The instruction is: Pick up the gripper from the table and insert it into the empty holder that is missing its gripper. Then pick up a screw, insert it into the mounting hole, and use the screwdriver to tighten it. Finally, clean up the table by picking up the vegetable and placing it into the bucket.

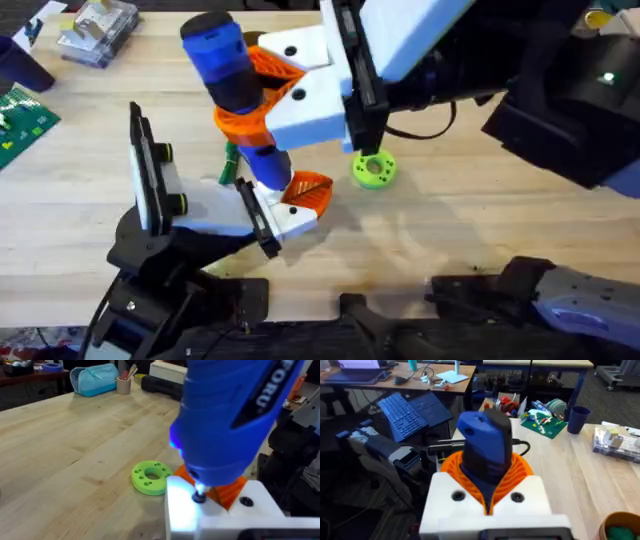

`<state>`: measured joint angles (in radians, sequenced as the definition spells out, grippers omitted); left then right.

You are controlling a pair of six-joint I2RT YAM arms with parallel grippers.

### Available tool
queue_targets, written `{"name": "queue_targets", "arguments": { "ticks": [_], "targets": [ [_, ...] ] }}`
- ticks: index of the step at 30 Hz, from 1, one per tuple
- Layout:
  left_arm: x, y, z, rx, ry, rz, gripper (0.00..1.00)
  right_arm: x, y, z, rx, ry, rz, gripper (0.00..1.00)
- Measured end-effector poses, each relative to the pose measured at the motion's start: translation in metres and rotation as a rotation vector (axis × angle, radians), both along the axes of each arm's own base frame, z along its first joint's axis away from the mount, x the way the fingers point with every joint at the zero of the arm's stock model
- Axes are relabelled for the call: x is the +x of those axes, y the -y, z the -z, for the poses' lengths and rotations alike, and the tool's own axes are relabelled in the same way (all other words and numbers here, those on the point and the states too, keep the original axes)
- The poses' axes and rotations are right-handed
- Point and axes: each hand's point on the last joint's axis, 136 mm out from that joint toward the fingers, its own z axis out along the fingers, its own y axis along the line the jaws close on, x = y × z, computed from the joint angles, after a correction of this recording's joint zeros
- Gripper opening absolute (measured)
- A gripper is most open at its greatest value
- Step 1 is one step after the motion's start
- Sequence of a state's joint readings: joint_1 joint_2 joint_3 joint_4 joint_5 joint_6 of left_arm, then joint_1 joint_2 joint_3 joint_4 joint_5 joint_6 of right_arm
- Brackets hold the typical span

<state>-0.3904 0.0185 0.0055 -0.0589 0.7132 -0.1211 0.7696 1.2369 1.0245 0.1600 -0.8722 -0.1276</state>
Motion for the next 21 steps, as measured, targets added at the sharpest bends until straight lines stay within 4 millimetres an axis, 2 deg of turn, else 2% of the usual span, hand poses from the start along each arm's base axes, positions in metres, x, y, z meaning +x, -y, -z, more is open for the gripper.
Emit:
{"name": "queue_targets", "arguments": {
  "ticks": [21],
  "targets": [
    [0.003, -0.002, 0.000, -0.001, -0.002, -0.021, 0.018, 0.023, -0.001, 0.002, -0.012, 0.003, 0.138, 0.025]
  ]
}}
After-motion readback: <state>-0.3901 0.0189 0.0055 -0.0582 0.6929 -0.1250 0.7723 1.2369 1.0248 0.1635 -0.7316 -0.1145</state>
